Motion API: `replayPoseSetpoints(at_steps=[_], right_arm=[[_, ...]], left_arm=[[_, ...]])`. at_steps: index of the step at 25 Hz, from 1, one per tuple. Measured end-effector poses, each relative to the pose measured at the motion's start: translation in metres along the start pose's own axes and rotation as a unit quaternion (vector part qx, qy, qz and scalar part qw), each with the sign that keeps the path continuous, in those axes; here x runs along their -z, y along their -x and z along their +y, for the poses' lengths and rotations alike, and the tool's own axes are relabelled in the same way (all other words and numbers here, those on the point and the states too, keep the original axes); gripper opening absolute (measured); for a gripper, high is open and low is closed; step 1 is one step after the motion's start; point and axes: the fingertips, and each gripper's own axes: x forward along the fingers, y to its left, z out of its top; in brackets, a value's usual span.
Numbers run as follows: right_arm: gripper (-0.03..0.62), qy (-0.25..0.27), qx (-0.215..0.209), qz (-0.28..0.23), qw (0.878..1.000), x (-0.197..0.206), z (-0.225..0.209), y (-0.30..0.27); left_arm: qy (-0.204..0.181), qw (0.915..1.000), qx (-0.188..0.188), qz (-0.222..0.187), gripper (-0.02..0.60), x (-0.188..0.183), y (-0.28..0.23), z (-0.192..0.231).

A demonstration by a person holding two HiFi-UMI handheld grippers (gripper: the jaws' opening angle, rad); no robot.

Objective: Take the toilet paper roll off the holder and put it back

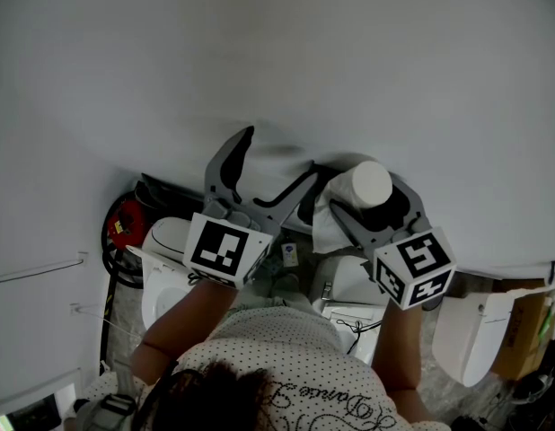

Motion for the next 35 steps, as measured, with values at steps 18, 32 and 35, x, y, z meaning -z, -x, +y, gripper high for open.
replayPoseSetpoints(at_steps=[18,32,35], right_arm=[[0.361,0.008,0.012,-0.085,0.996,-0.052,-0.01,0.027],[0.11,-0.001,0.106,-0.193,0.975,-0.072,-0.031,0.067],[0.069,-0.004,0.128,-0.201,0.971,-0.069,-0.034,0.074]], left_arm=[[-0.002,0.9998,0.003,-0.022,0.423,-0.022,-0.004,0.007],[-0.005,0.9963,0.079,-0.032,0.187,-0.034,-0.001,-0.022],[-0.002,0.9961,0.082,-0.034,0.127,-0.035,0.0,-0.024]])
